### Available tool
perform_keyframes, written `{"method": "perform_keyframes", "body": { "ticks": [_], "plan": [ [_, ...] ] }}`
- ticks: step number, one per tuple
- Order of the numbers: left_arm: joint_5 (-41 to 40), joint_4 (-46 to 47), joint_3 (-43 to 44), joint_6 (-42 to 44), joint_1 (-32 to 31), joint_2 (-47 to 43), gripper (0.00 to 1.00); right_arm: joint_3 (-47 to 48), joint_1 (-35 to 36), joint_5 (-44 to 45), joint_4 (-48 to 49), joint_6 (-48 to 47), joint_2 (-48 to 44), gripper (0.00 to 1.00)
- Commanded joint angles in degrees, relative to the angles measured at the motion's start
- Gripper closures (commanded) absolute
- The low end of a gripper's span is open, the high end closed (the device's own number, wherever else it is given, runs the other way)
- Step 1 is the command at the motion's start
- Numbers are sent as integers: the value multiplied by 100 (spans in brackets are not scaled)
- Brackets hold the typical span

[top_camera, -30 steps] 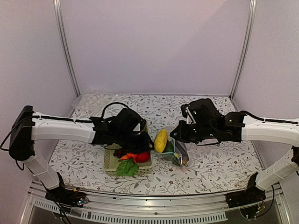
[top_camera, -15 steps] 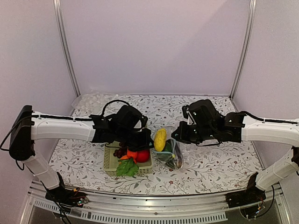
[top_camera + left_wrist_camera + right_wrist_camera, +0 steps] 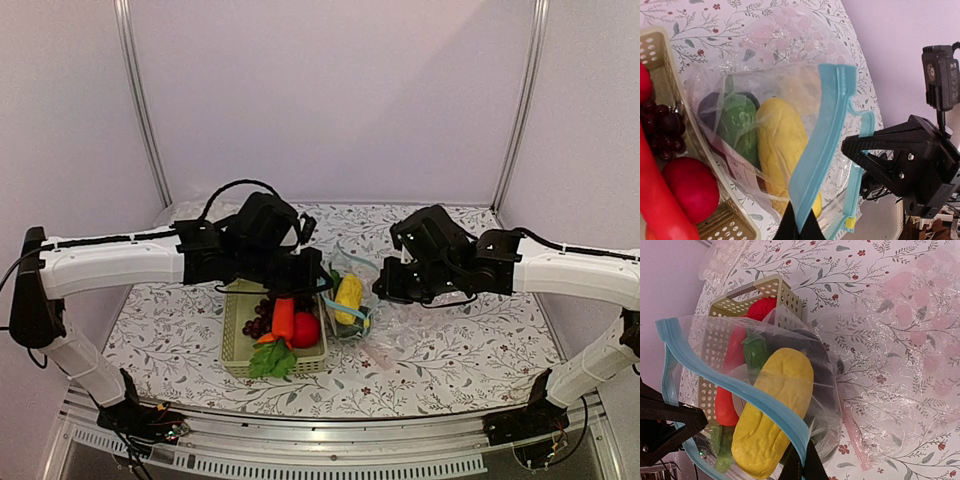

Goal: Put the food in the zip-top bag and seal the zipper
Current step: Adjust the zipper food storage bag at the center of the board.

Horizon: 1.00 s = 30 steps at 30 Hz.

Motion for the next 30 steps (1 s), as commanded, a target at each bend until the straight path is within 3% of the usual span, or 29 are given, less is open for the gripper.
{"method": "perform_keyframes", "body": {
  "ticks": [1,12,21,30],
  "plan": [
    [38,-136,120,200,48,172,100,230,-39,-128,-163,-172,139,100],
    [20,53,-144,287,479,205,100,336,-31,-623,96,-350,-79,100],
    [377,630,-192,328,698,756,100,104,-37,-1110,578,-179,479,100],
    [455,502,92,604,736,619,99,95,-32,-916,560,-191,247,99]
  ]
}}
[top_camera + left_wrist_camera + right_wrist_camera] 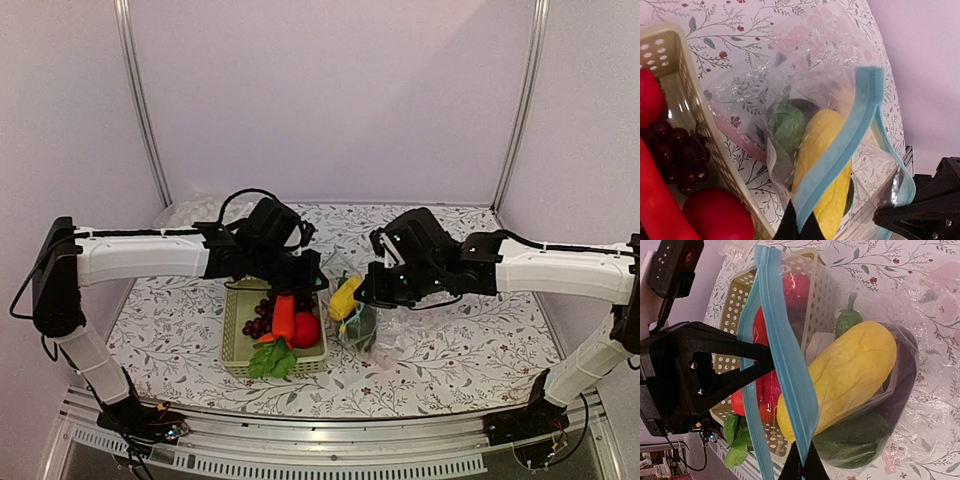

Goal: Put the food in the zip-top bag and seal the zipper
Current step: Adjust the zipper food storage bag at the center of the board, then pass from the right arm to the left

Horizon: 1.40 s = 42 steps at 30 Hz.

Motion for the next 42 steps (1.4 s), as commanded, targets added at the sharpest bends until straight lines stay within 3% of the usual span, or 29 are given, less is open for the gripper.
{"method": "perform_keyframes", "body": {
  "ticks": [1,8,10,11,15,19,26,31,35,42],
  "plan": [
    [112,83,166,259,103,-142,97,-20,-32,74,30,-15,-279,99],
    [287,306,-109,176,117,-378,99,-31,-33,121,-26,-25,-403,99],
    [354,393,-221,211,117,-514,94,-37,-32,97,-10,-29,-412,99],
    [327,380,-295,229,113,-575,88,-35,-30,103,-4,-39,-412,99],
    [-31,137,-546,342,110,-991,45,-111,-30,148,96,-5,-379,100],
    [-359,6,-870,590,62,-1542,29,-113,-30,13,360,55,-348,100],
    [-183,-270,-1226,1269,229,-2439,18,302,-91,-403,-124,-809,-355,100],
    [793,-123,-1417,2600,301,-3054,17,488,-350,-1544,-437,-1526,-496,100],
    [1089,-24,-1715,3623,327,-3483,15,650,-478,-2390,-874,-2187,-535,100],
    [1932,-292,-1724,4866,372,-3460,15,775,-584,-3830,-1349,-2908,-420,100]
  ]
}}
